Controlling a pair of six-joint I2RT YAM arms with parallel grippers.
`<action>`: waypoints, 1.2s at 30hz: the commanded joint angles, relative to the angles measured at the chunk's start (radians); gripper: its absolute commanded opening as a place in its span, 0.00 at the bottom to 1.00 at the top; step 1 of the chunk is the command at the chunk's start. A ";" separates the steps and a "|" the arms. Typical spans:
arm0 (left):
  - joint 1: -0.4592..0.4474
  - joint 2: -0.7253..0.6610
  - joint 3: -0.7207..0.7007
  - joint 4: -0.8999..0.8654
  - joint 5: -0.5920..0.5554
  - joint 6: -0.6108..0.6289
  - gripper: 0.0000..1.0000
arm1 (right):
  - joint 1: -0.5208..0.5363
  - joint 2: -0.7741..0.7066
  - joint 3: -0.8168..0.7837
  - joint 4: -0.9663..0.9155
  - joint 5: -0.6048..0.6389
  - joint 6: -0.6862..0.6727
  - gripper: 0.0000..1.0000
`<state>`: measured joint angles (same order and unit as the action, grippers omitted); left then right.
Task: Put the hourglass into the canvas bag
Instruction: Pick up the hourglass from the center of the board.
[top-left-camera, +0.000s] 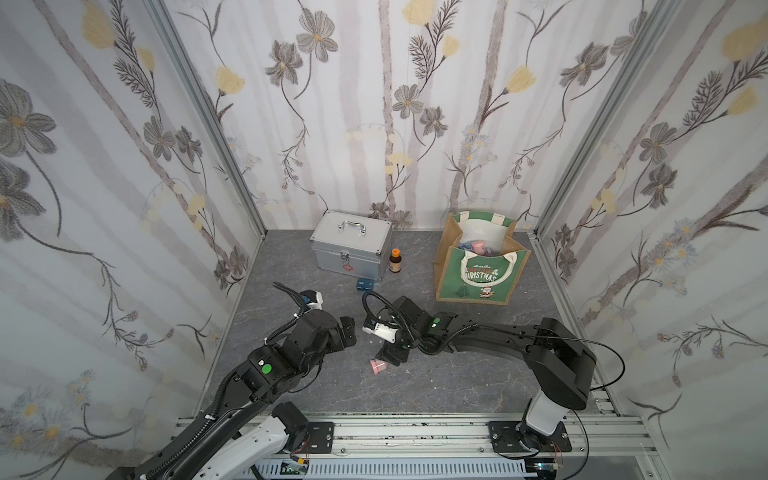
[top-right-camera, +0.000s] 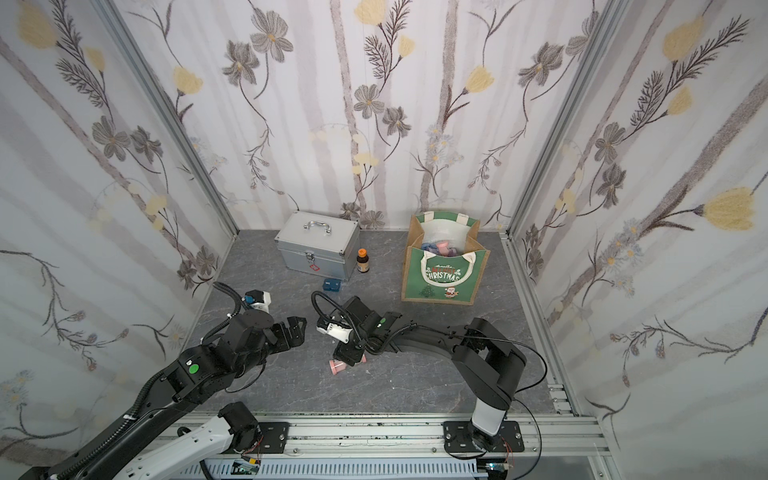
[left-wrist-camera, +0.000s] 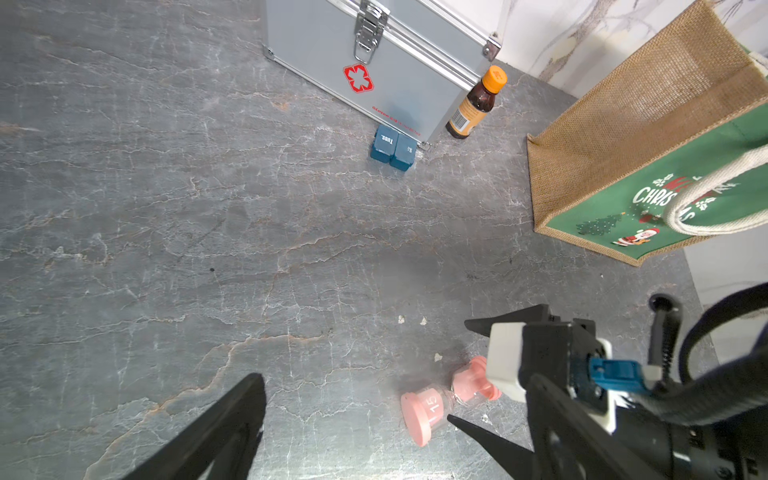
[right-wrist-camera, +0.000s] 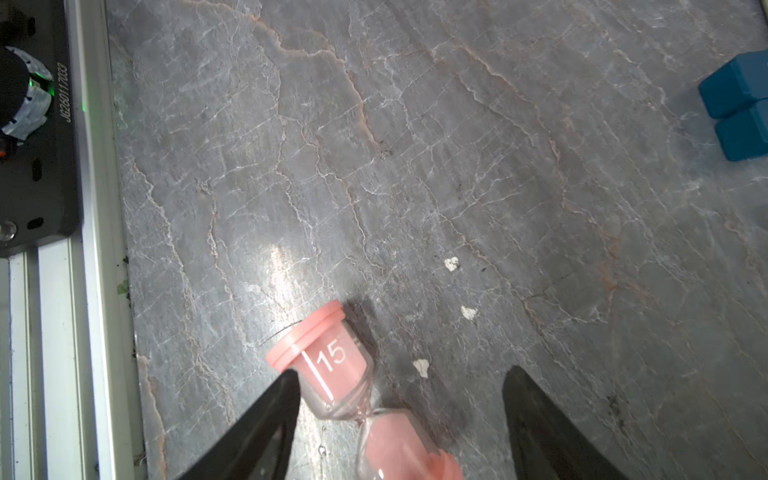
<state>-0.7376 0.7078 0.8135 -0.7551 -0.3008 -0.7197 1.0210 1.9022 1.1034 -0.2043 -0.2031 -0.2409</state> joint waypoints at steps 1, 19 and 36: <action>0.003 -0.025 -0.003 -0.048 -0.049 -0.029 1.00 | 0.016 0.020 0.003 0.017 -0.053 -0.063 0.73; 0.004 -0.074 -0.021 -0.066 -0.083 -0.045 1.00 | 0.069 0.155 0.061 -0.014 0.024 -0.141 0.69; 0.006 -0.068 -0.030 -0.045 -0.093 -0.043 1.00 | 0.067 0.210 0.092 0.005 0.080 -0.159 0.54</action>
<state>-0.7326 0.6384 0.7856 -0.8181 -0.3656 -0.7597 1.0893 2.1044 1.1889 -0.2211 -0.1364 -0.3790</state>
